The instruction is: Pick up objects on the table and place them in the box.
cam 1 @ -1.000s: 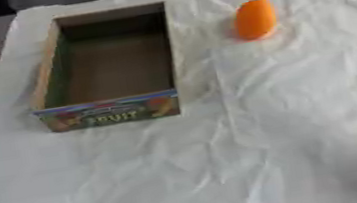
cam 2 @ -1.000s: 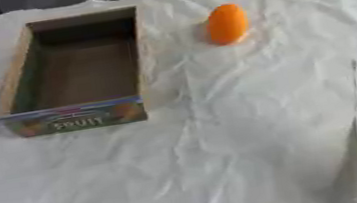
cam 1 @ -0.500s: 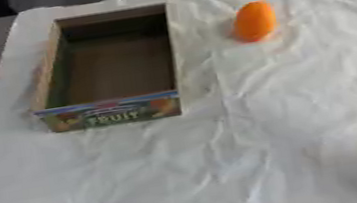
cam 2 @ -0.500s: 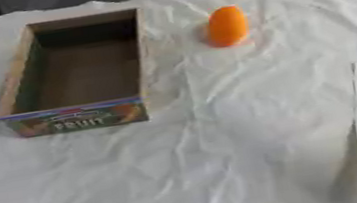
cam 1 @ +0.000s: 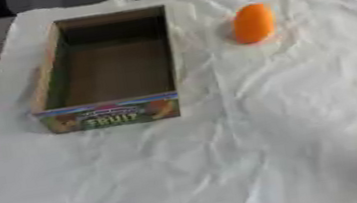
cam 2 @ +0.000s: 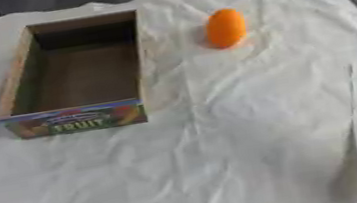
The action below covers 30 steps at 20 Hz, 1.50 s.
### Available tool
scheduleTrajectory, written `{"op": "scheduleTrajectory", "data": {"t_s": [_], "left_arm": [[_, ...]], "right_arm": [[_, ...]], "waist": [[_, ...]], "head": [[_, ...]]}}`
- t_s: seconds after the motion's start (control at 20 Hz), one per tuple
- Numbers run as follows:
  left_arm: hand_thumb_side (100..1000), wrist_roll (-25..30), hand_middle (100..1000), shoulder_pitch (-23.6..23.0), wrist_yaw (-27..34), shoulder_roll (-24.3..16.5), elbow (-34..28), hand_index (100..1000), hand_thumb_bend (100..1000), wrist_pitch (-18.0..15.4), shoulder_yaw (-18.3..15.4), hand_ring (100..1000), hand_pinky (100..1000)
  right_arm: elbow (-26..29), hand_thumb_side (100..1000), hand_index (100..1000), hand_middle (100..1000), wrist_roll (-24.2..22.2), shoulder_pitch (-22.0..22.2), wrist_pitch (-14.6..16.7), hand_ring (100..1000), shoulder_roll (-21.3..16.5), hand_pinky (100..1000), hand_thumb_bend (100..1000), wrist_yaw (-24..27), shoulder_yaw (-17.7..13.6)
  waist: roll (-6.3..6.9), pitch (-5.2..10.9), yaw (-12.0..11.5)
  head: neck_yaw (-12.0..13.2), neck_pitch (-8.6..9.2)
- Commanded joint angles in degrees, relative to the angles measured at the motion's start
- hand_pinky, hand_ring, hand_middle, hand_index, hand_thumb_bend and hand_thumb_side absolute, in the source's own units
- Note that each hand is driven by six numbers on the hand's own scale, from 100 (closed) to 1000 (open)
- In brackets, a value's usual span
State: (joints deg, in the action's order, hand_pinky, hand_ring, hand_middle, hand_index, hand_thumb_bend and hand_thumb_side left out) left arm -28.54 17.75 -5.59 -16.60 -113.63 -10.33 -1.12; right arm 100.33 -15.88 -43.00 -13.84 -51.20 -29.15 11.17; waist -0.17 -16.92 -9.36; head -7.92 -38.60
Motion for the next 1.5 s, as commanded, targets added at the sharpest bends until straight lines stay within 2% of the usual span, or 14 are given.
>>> {"op": "scheduleTrajectory", "data": {"t_s": [0.05,0.25,0.35,0.5,0.7,0.85,1.15,1.5], "left_arm": [[704,0.33,810,0.75,0.42,-1.10,-0.97,780,100,-0.06,0.14,659,340],[706,0.48,810,0.78,0.52,-1.08,-0.97,780,100,0.00,0.21,660,339],[706,0.54,811,0.83,0.56,-1.09,-0.97,780,100,0.02,0.24,660,339],[707,0.65,811,0.89,0.62,-1.04,-0.97,779,100,0.04,0.31,661,338],[708,0.79,812,0.89,0.72,-0.97,-0.97,779,100,0.16,0.36,662,338],[708,0.93,812,0.92,0.80,-0.87,-0.97,779,100,0.18,0.44,663,337],[711,1.16,814,0.97,0.97,-0.61,-0.97,779,100,0.28,0.61,665,334],[711,1.30,814,1.22,1.13,-0.41,-0.97,778,100,0.30,0.68,666,332]], "right_arm": [[-3.38,849,962,863,-3.87,-2.77,2.02,959,0.13,918,687,-1.38,0.74],[-7.72,742,989,874,-8.91,-5.11,4.65,983,1.54,934,773,-1.72,1.87],[-9.12,650,998,876,-11.52,-5.90,6.08,993,2.06,941,840,-1.49,2.26],[-10.31,536,1000,882,-15.27,-6.66,7.98,1000,2.56,948,849,-1.42,2.74],[-12.07,484,1000,890,-20.55,-7.51,9.30,1000,3.08,947,844,-1.78,2.94],[-14.11,461,1000,902,-22.66,-8.29,9.16,1000,3.70,943,841,-4.45,3.03],[-20.00,450,1000,896,-21.44,-10.06,8.61,992,6.49,931,829,-9.11,3.21],[-25.66,379,1000,886,-19.21,-10.83,8.43,981,8.78,922,765,-12.01,3.45]], "waist": [[-0.04,1.06,-0.17],[-0.28,0.96,-0.48],[-0.36,0.91,-0.62],[-0.41,0.87,-0.79],[-0.43,0.84,-0.89],[-0.40,0.80,-0.91],[-0.25,0.41,-1.45],[-0.18,-0.15,-2.23]], "head": [[-0.42,0.77],[-0.65,0.87],[-0.70,0.93],[-0.70,0.99],[-0.76,1.05],[-0.79,1.19],[-1.02,1.51],[-1.35,1.93]]}}
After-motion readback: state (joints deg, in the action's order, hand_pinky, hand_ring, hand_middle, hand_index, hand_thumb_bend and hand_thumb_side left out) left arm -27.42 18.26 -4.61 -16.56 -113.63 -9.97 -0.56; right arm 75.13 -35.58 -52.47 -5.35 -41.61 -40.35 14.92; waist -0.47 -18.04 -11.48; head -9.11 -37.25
